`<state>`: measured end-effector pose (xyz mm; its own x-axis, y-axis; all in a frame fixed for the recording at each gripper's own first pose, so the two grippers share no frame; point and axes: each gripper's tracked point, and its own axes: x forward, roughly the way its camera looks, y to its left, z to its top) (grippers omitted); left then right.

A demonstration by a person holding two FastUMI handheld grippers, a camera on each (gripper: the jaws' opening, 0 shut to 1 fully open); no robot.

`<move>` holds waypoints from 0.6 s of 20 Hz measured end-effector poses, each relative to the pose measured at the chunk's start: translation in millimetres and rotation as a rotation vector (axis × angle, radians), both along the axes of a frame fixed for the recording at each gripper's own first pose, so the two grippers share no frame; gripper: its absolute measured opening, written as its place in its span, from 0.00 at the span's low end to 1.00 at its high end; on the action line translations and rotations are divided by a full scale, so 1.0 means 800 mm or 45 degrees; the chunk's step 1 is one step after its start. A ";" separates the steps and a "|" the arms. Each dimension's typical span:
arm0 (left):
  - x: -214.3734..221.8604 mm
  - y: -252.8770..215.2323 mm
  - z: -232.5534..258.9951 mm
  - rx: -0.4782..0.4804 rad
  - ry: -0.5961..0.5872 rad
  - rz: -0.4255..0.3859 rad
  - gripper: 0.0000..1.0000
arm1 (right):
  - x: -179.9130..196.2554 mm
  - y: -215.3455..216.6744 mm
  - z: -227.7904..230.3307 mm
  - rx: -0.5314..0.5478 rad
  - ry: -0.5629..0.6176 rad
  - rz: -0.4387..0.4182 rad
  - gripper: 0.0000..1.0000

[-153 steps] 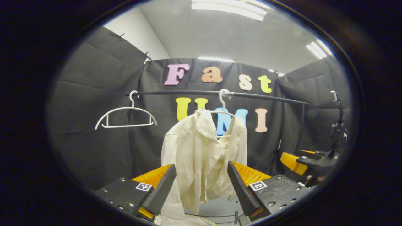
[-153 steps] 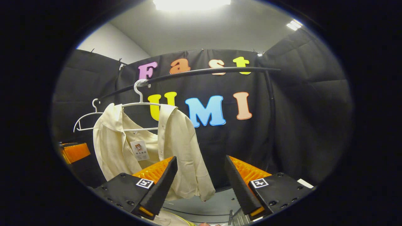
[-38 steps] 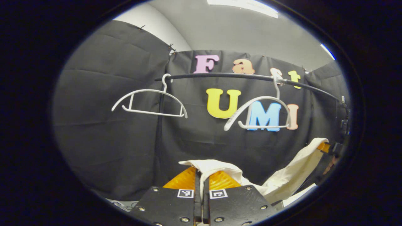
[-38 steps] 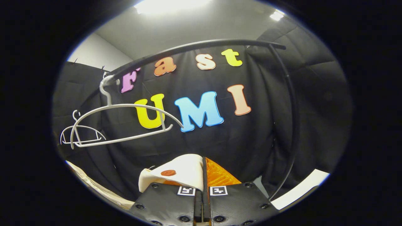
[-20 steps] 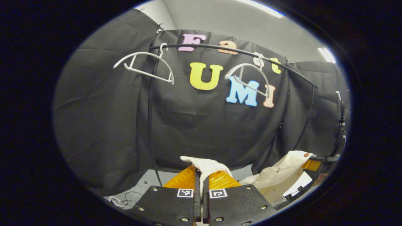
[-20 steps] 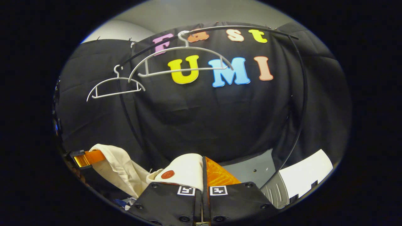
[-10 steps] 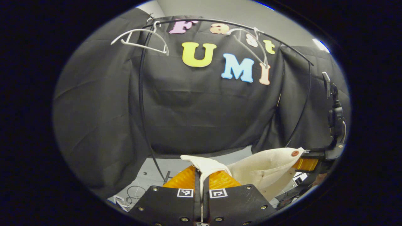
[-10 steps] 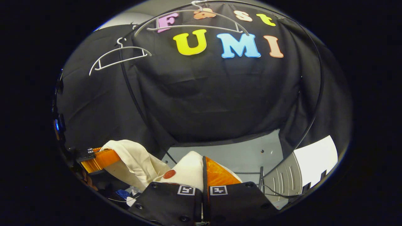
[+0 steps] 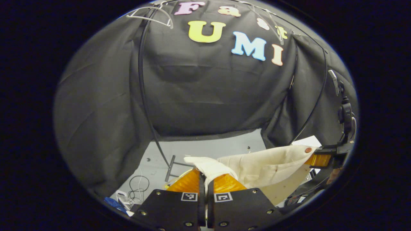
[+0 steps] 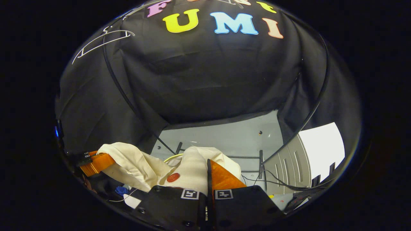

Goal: Grasp the clothes on the hanger with both hands and then place them into the laundry hamper below.

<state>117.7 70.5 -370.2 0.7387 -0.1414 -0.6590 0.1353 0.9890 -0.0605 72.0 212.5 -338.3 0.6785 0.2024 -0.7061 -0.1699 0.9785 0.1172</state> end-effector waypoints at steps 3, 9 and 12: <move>-0.004 0.005 -0.023 0.014 0.051 0.014 0.04 | -0.003 -0.002 -0.014 -0.009 0.039 0.003 0.10; -0.018 0.018 -0.062 0.042 0.167 0.065 0.04 | -0.011 -0.009 -0.033 0.002 0.115 0.003 0.15; -0.025 0.017 -0.076 0.006 0.228 0.093 0.03 | -0.015 -0.008 -0.030 0.007 0.132 0.035 0.23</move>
<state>97.5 84.5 -431.2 0.6175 -0.0883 -0.7816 0.0504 0.9961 -0.0727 60.3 206.5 -362.1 0.5960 0.2241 -0.7711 -0.1833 0.9729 0.1410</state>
